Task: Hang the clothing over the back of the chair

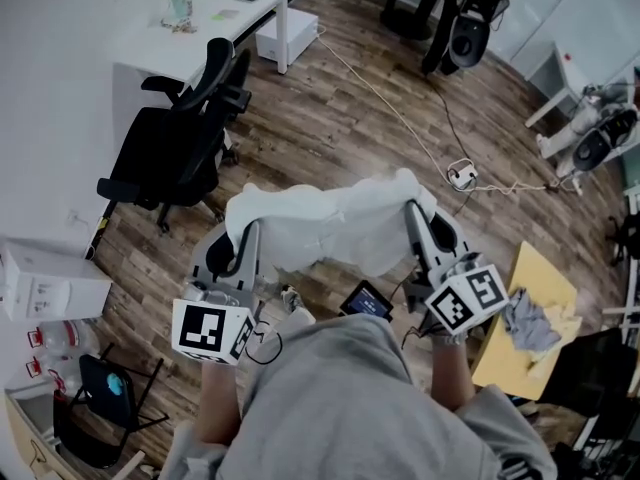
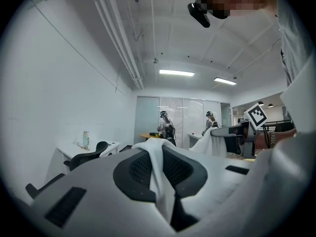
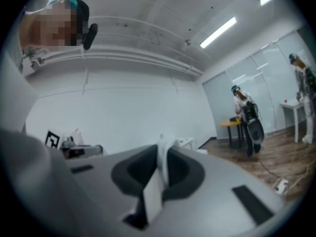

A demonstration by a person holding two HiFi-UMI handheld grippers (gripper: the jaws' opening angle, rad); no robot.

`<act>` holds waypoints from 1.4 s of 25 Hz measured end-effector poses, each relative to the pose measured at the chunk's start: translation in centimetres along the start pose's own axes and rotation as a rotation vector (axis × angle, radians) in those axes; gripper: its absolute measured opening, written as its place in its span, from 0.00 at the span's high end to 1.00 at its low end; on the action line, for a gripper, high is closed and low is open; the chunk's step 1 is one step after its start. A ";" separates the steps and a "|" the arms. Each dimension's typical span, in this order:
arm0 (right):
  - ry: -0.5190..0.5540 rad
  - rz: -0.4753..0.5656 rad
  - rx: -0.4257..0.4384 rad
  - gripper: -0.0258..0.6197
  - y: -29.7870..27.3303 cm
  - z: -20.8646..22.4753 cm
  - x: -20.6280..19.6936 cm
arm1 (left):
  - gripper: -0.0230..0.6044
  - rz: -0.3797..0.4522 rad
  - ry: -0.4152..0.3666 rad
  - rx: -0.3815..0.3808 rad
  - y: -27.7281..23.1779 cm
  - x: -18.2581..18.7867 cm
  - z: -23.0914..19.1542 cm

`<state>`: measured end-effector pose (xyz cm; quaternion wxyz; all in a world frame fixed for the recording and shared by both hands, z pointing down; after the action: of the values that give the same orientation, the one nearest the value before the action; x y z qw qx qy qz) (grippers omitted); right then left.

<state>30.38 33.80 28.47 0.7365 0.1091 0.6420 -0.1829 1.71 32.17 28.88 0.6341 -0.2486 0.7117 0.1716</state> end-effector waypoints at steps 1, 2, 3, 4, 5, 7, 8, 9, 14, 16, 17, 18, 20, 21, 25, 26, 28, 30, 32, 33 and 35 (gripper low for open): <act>0.002 0.004 -0.003 0.89 -0.6 0.1 0.2 | 0.88 0.003 -0.002 -0.006 -0.5 0.2 -0.5; 0.004 0.008 -0.006 0.89 -1.1 0.1 0.3 | 0.88 0.006 -0.004 -0.012 -0.9 0.4 -0.9; 0.005 0.013 -0.010 0.89 -1.6 0.2 0.4 | 0.88 0.008 -0.008 -0.019 -1.3 0.5 -1.3; 0.005 0.017 -0.013 0.89 -2.1 0.2 0.4 | 0.88 0.010 -0.012 -0.024 -1.6 0.6 -1.7; 0.005 0.020 -0.016 0.89 -2.5 0.2 0.5 | 0.88 0.011 -0.014 -0.029 -1.9 0.7 -2.1; 0.004 0.024 -0.020 0.89 -3.4 0.2 0.5 | 0.88 0.014 -0.017 -0.035 -2.4 0.9 -2.8; 0.003 0.026 -0.020 0.89 -3.8 0.1 0.5 | 0.88 0.015 -0.019 -0.037 -2.6 1.0 -3.1; 0.002 0.027 -0.021 0.89 -4.1 0.0 0.5 | 0.88 0.016 -0.020 -0.038 -2.8 1.1 -3.4; -0.007 0.031 -0.027 0.89 -5.3 -0.1 0.7 | 0.88 0.021 -0.024 -0.045 -3.3 1.6 -4.8; -0.008 0.030 -0.029 0.89 -5.8 0.0 0.7 | 0.88 0.019 -0.022 -0.044 -3.6 1.7 -5.2; -0.009 0.027 -0.029 0.89 -6.0 0.0 0.8 | 0.88 0.017 -0.020 -0.044 -3.7 1.7 -5.4; -0.011 0.024 -0.030 0.89 -6.1 0.1 0.8 | 0.88 0.015 -0.017 -0.045 -3.9 1.6 -5.4; -0.012 0.017 -0.030 0.89 -6.4 0.3 0.6 | 0.88 0.009 -0.012 -0.046 -4.1 1.3 -5.4; -0.013 0.014 -0.030 0.89 -6.6 0.5 0.6 | 0.88 0.006 -0.010 -0.045 -4.3 1.2 -5.4; -0.021 0.008 -0.020 0.89 -7.6 1.5 0.4 | 0.88 -0.012 -0.006 -0.034 -5.1 0.7 -5.5; -0.024 0.008 -0.017 0.89 -8.0 1.8 0.3 | 0.88 -0.016 -0.006 -0.030 -5.4 0.7 -5.6; -0.031 0.009 -0.012 0.89 -9.1 2.6 0.3 | 0.88 -0.022 -0.009 -0.023 -6.0 0.6 -5.9; -0.037 0.007 -0.004 0.89 -10.6 3.4 0.3 | 0.88 -0.025 -0.008 -0.009 -6.9 0.6 -6.5; -0.041 0.004 0.010 0.89 -12.2 4.3 0.5 | 0.88 -0.027 -0.002 0.009 -8.1 0.7 -7.2; -0.041 0.002 0.017 0.89 -13.0 4.8 0.7 | 0.88 -0.026 0.000 0.015 -8.8 0.9 -7.5; -0.038 0.001 0.032 0.89 -14.3 5.7 1.2 | 0.88 -0.020 -0.004 0.022 -10.3 1.2 -7.9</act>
<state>29.83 18.35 29.26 0.7468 0.1178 0.6248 -0.1950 1.05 19.21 29.54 0.6399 -0.2485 0.7098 0.1580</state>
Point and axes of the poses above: the fingertips, and each gripper's own axes: y backward along the fingers, z to its right, x out of its top, the point moved 5 cm from there along y, backward along the fingers, and after that the axes turned 5 degrees about y, right-handed, at the moved point
